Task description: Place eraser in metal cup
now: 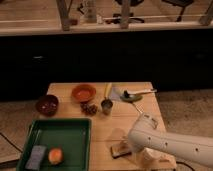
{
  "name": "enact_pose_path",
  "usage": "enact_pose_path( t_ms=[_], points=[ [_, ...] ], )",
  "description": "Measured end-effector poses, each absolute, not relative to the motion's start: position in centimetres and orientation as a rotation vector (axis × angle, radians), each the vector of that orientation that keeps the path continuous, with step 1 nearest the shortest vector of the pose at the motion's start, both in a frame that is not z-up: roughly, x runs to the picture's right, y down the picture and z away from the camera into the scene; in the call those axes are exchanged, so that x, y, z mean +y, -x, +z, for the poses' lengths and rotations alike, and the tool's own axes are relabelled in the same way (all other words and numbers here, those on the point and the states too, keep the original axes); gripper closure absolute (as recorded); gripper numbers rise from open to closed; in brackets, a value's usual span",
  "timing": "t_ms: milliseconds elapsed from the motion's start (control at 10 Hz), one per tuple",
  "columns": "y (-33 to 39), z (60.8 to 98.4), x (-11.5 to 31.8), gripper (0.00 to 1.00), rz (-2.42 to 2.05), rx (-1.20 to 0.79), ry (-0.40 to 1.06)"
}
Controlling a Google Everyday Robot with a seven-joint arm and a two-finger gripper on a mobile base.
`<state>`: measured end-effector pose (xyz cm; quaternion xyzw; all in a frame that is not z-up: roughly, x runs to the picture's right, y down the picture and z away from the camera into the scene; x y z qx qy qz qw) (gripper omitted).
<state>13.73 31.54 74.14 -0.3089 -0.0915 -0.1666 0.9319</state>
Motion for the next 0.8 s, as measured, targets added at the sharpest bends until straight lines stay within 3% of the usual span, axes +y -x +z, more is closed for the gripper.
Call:
enact_pose_path(
  t_ms=[400, 600, 800],
  points=[
    [-13.72, 74.16, 31.48, 0.22, -0.339, -0.19, 0.631],
    [-13.69, 74.21, 31.48, 0.29, -0.338, -0.193, 0.631],
    [-13.7, 74.24, 31.47, 0.25, -0.337, -0.194, 0.631]
  ],
)
